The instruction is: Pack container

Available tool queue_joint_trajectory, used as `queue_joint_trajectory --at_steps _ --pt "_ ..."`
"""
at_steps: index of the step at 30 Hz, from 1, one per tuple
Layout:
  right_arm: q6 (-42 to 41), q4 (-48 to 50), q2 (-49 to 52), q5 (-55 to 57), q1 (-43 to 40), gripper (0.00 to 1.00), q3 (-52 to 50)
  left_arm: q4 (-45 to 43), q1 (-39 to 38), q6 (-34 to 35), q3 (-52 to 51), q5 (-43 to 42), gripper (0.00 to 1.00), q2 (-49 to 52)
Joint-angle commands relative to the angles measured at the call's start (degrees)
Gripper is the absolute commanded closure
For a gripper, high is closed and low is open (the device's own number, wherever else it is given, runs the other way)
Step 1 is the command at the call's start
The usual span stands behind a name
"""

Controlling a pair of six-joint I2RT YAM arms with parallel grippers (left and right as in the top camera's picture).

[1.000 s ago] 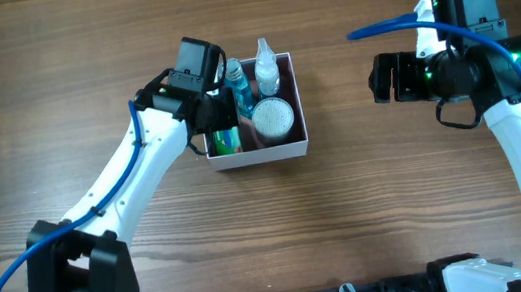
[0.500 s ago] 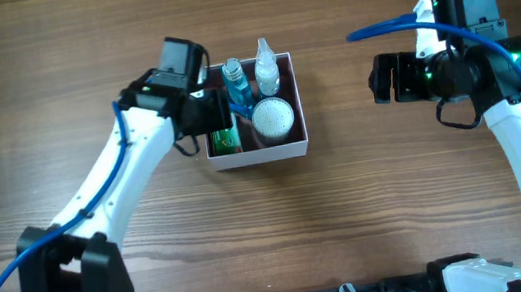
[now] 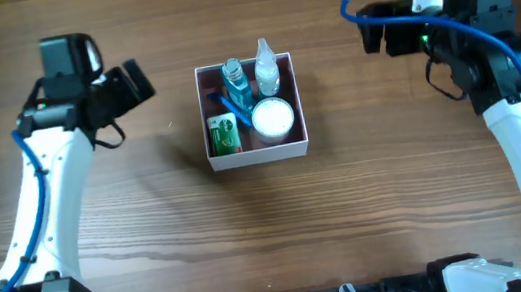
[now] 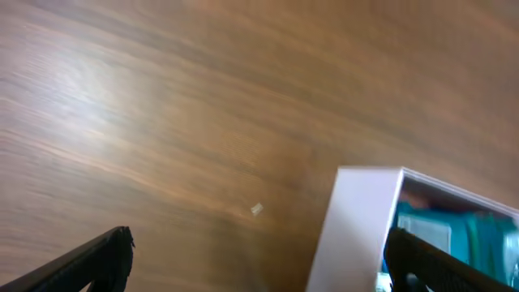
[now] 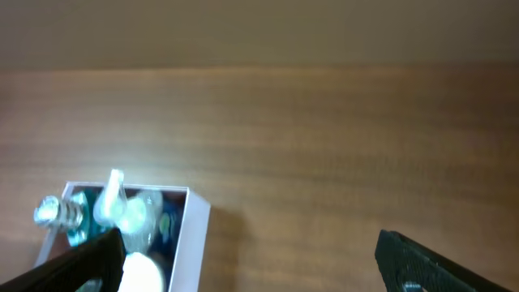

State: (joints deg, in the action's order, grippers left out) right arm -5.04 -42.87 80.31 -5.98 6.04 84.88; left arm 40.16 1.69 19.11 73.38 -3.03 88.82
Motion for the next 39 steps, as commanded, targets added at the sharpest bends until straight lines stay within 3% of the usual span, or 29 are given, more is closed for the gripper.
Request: queue_joint_trajectory --at_steps 1,9,19,33,39 --pt "1.9 1.8 2.3 -0.3 -0.1 0.00 -0.1 -2.3 1.5 -0.7 0.2 -0.3 0.00 -0.7" --pt "5.4 0.5 1.5 1.0 -0.1 0.00 -0.1 1.3 2.4 -0.9 0.2 -0.5 0.00 -1.9" --pt "0.3 -3.5 -13.1 2.4 -0.1 0.00 -2.7 4.1 1.9 -3.9 -4.7 -2.1 0.00 -16.2" --pt "-8.2 -4.2 -57.5 6.4 -0.1 0.00 -37.6 5.8 1.3 -3.7 -28.3 -2.3 0.00 -55.9" --pt "-12.7 -6.9 -66.1 6.4 -0.1 0.00 -40.7 9.0 1.2 1.2 -32.9 -2.1 0.00 -66.6"
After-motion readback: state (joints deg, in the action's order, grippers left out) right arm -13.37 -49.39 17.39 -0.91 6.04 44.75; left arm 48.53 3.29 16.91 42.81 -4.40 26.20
